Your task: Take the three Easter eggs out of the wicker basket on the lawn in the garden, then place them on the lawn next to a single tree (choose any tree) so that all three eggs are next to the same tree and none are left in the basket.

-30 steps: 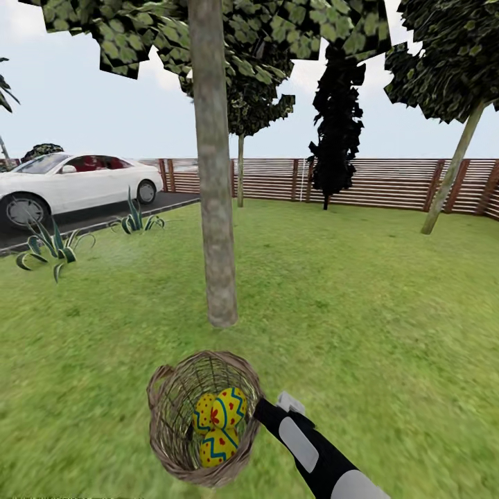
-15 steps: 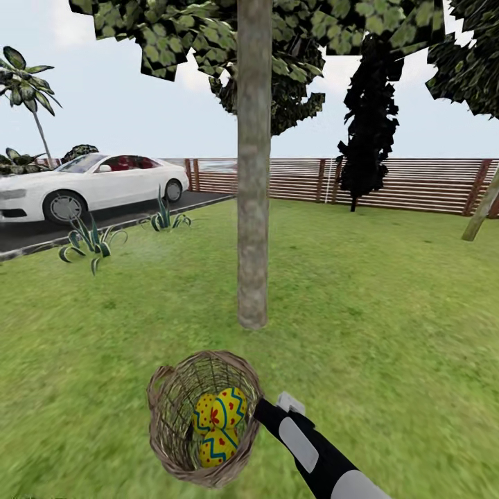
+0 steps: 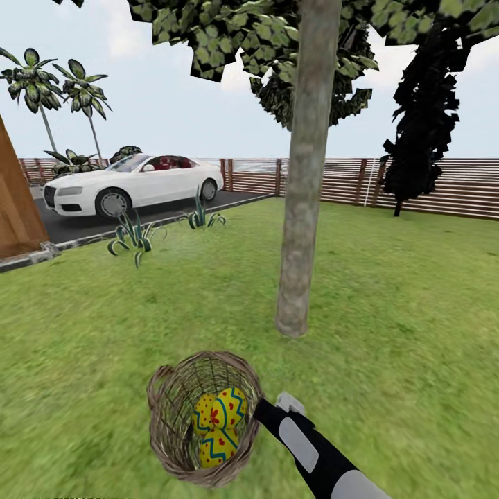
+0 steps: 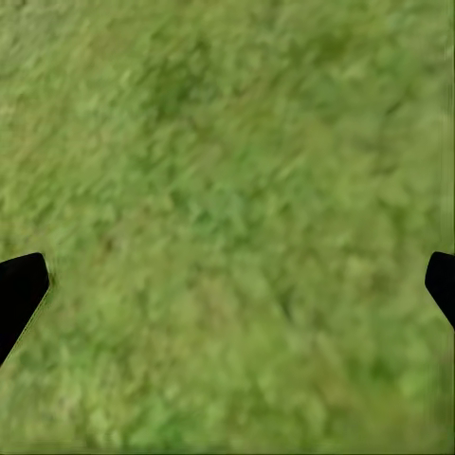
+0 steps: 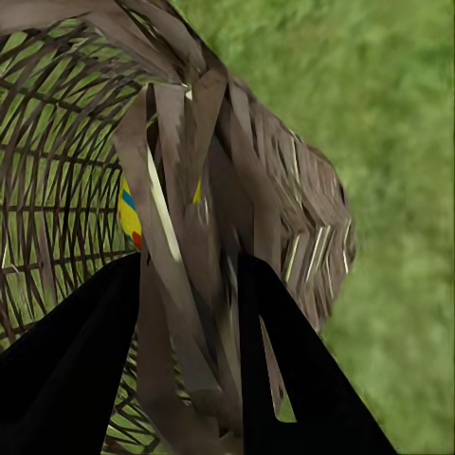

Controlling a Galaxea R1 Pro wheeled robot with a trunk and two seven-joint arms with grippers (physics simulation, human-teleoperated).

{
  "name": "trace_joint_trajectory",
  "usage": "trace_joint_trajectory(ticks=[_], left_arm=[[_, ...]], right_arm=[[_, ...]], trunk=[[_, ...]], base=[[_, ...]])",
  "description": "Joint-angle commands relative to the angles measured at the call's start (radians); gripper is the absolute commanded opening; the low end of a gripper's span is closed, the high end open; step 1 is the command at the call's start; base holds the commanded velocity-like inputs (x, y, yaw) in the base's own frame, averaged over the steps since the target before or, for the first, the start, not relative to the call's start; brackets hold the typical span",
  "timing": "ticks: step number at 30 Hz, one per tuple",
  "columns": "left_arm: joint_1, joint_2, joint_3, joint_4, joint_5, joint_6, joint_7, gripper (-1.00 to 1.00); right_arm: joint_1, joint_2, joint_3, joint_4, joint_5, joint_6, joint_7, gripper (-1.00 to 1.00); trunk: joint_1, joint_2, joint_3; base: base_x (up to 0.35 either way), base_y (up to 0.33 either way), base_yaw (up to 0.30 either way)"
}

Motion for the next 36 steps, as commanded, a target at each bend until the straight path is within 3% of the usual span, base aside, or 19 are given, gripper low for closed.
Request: trace_joint_trajectory(ticks=[1,36], left_arm=[[-0.001,0.001,-0.001,0.001,0.006,-0.003,0.001,1.00],[-0.001,0.002,-0.002,0.003,0.005,-0.002,0.000,1.00]], right_arm=[[-0.001,0.000,0.002,-0.003,-0.004,0.002,-0.008,-1.00],[-0.001,0.000,0.002,-0.003,-0.004,0.002,-0.008,-1.00]], trunk=[[0.000,-0.001,-0.001],[0.000,-0.001,-0.001]], base=[[0.216,0.278,0.280],[0.178,0.285,0.276]])
